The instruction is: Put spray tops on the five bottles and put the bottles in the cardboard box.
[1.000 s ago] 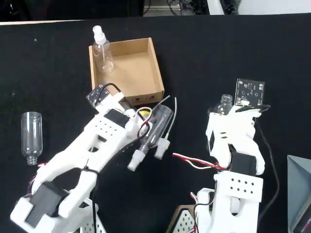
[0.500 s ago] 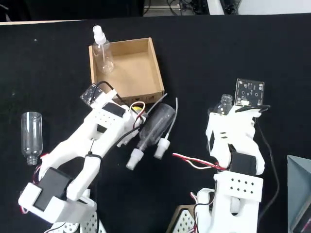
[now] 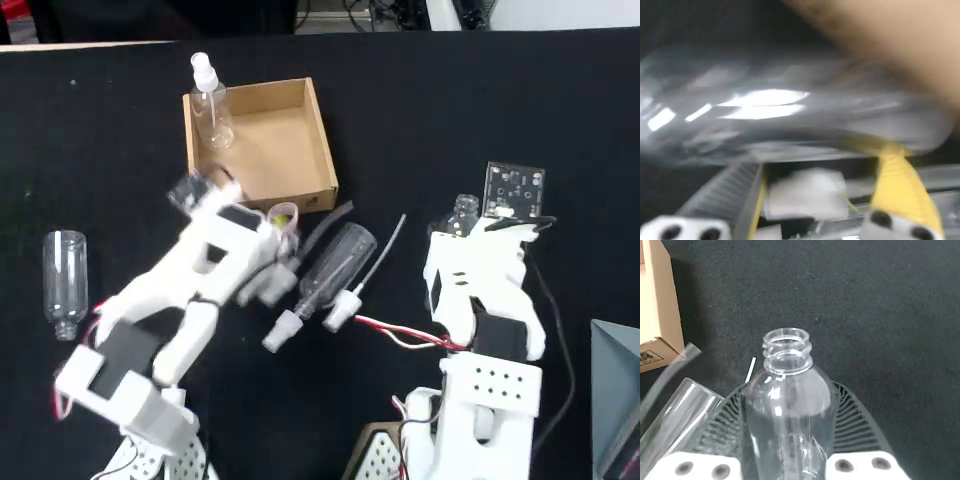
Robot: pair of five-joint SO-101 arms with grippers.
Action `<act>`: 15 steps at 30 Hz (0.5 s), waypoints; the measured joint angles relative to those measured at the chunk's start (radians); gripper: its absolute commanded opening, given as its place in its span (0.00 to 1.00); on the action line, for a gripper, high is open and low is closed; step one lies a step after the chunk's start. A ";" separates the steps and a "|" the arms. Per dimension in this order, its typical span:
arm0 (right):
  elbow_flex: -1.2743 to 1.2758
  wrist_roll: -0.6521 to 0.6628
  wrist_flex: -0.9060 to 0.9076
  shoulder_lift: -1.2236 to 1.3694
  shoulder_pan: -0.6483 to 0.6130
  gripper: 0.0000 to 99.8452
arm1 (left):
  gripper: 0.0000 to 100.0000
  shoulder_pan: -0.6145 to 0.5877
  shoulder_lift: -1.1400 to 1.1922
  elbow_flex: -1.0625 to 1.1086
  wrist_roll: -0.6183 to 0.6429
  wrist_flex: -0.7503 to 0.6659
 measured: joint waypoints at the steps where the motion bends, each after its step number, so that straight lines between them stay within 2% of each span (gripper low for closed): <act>1: 0.000 0.000 0.000 0.000 0.000 0.05 | 0.32 0.000 0.008 0.025 -0.008 0.020; 7: 0.000 0.000 0.000 0.000 0.000 0.05 | 0.32 -0.038 0.017 -0.005 -0.095 0.144; 15: 0.000 0.000 0.000 0.000 0.000 0.05 | 0.32 -0.038 0.017 -0.028 -0.133 0.178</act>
